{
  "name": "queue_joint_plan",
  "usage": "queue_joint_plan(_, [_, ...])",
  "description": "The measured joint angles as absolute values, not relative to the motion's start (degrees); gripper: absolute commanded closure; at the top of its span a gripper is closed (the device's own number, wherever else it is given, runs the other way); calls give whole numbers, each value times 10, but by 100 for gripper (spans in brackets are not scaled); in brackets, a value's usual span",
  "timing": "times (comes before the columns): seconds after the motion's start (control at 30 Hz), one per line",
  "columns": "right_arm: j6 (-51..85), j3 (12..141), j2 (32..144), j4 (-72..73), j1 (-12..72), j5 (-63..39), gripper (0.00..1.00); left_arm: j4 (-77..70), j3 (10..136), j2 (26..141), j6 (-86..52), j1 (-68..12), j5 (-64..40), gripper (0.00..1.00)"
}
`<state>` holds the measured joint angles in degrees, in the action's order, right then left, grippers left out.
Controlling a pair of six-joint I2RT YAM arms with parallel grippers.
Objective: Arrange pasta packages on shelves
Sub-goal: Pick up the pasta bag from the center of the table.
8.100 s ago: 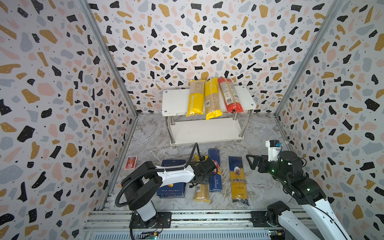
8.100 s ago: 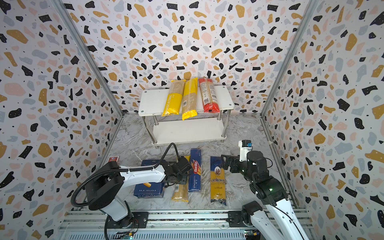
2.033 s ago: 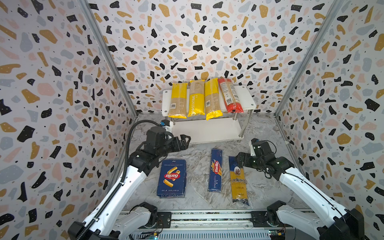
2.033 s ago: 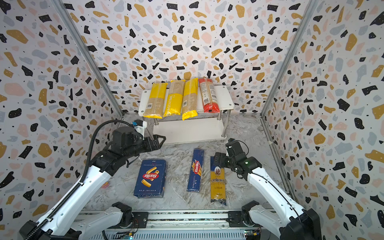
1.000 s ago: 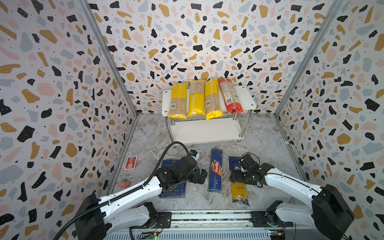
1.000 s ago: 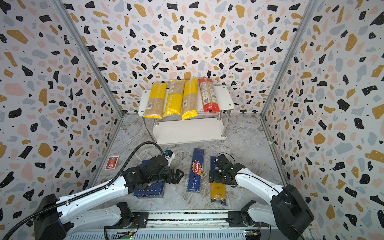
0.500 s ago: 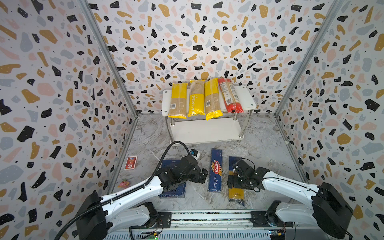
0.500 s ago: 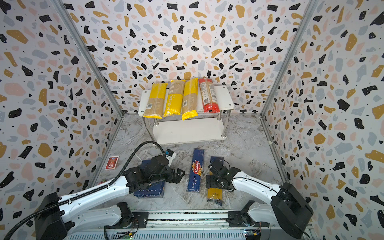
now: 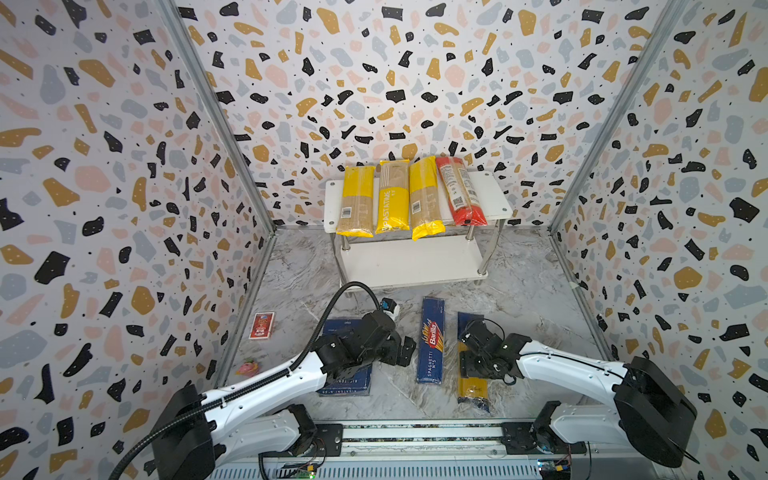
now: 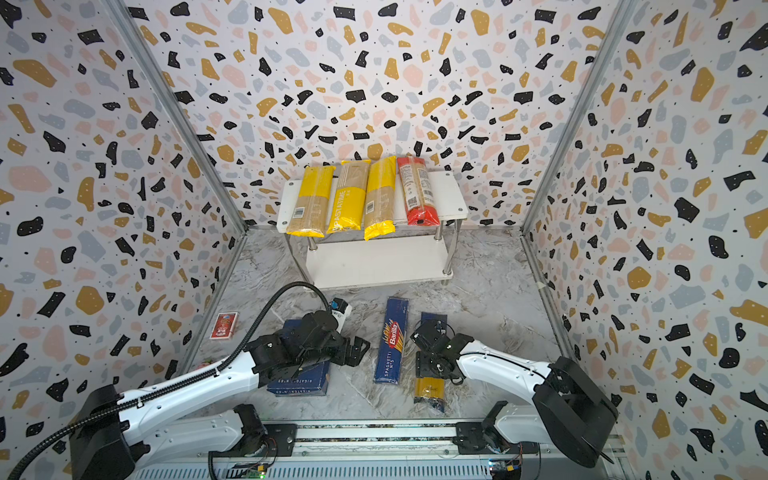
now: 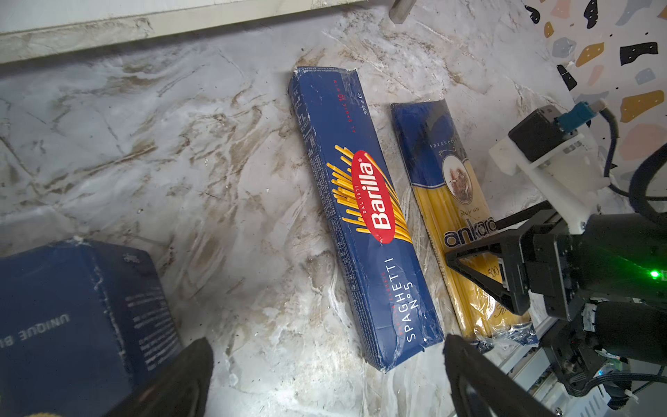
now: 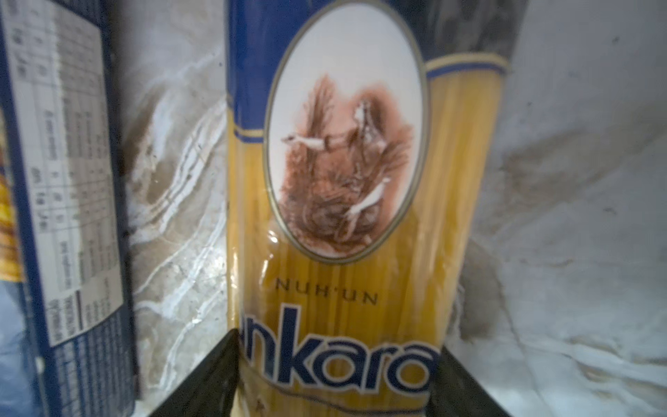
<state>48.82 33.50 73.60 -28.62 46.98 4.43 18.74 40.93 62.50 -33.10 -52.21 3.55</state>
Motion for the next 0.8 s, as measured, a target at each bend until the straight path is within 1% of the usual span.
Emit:
queue_joint_plan(0.07, [491, 334, 738, -283, 472, 44, 58, 188, 409, 625, -330, -522, 37, 1])
queue_joint_plan(0.13, [496, 333, 736, -280, 473, 45, 68, 188, 409, 625, -328, -522, 40, 1])
queue_joint_plan(0.2, [499, 332, 723, -278, 475, 43, 70, 189, 410, 627, -328, -522, 42, 0])
queue_joint_plan(0.27, [499, 327, 708, -276, 476, 44, 75, 192, 413, 634, -326, -522, 43, 1])
queue_joint_plan(0.47, [498, 322, 658, -317, 478, 37, 76, 192, 413, 640, -326, -522, 42, 1])
queue_joint_plan(0.63, [487, 333, 613, -365, 474, 37, 79, 194, 423, 640, -326, -522, 48, 1])
queue_joint_plan(0.8, [467, 355, 586, -364, 454, 38, 79, 199, 444, 651, -324, -522, 67, 1])
